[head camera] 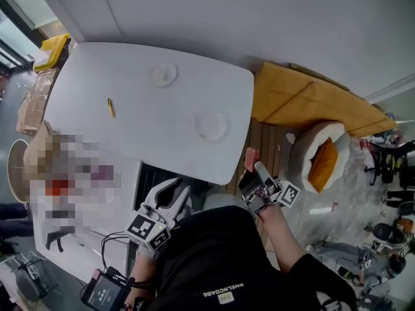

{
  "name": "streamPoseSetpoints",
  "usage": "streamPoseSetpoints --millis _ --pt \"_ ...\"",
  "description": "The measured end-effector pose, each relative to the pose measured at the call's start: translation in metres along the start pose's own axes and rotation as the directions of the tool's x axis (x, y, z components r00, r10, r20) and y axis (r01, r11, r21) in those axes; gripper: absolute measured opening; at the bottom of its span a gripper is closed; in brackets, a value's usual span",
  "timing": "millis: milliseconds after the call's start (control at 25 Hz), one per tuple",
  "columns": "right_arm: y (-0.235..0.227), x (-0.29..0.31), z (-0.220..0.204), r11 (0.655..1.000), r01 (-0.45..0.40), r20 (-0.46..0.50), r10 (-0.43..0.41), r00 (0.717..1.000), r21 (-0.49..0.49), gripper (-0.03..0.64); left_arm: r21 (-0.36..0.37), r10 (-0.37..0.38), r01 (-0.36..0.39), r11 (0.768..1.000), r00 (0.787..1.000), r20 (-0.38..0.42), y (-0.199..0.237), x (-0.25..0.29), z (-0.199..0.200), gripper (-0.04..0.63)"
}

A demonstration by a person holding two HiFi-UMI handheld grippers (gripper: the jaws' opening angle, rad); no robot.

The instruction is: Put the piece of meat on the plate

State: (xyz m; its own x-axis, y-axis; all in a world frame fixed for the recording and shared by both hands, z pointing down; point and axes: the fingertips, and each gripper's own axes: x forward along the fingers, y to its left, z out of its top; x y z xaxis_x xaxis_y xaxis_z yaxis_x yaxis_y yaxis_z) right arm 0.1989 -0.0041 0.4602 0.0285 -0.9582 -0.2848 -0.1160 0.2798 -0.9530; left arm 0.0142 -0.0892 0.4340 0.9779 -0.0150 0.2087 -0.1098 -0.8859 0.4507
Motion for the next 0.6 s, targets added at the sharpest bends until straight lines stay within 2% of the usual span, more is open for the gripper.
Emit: streamPoseSetpoints --millis 320,600 --pt "-0.048 0.031 0.023 0.997 0.065 -0.136 -0.057 0.989 0.048 0.308 -0.031 0.139 -0.138 0.99 0.989 0.044 0.021 0.005 0.017 0.107" --pt "-0.107 0.05 0.015 0.986 0.156 -0.266 -0.136 0.954 0.054 0.308 -0.053 0.251 -0.248 0.967 0.967 0.051 0.037 -0.003 0.017 0.109"
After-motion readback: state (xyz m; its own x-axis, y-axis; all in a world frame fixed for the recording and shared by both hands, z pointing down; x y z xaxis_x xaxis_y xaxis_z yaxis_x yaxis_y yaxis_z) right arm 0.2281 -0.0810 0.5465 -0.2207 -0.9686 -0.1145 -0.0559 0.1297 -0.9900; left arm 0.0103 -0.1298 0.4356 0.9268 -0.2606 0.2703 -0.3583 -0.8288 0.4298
